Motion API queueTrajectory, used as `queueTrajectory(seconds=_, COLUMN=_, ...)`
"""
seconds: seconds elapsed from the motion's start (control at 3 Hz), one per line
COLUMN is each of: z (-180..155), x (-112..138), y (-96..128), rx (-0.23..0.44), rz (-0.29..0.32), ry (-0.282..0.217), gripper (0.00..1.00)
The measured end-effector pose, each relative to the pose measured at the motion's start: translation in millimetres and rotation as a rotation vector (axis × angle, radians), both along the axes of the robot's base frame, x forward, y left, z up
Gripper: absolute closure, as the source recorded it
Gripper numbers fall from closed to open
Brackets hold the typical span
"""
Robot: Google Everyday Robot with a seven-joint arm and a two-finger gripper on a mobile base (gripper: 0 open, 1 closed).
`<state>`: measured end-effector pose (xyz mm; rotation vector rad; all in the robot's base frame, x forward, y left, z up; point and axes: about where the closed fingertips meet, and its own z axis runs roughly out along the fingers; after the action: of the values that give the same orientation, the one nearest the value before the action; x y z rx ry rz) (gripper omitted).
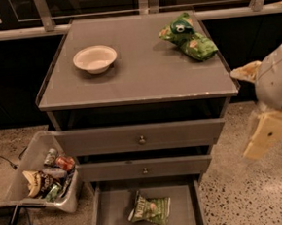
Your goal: Pick green jalapeno chip bag from bottom drawer and place on counter
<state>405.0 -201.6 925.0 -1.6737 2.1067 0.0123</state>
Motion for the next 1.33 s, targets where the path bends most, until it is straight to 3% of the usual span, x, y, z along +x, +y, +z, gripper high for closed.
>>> queueTrajectory(seconds=0.33, z=-40, x=-18, y=27, rx=0.100, rz=0.039, ry=-0.043, gripper=0.00)
queueTrajectory(seconds=0.67, z=-88, x=-25, y=56, rx=0.139, rz=0.083, ry=-0.086, gripper=0.00)
queueTrajectory(seconds=1.0, z=-134, x=-17, y=61, rx=0.154, rz=0.067, ry=-0.087, gripper=0.00)
queueTrajectory(seconds=1.33, z=-140, x=-16, y=61, rx=0.144, rz=0.074, ry=-0.089, gripper=0.00)
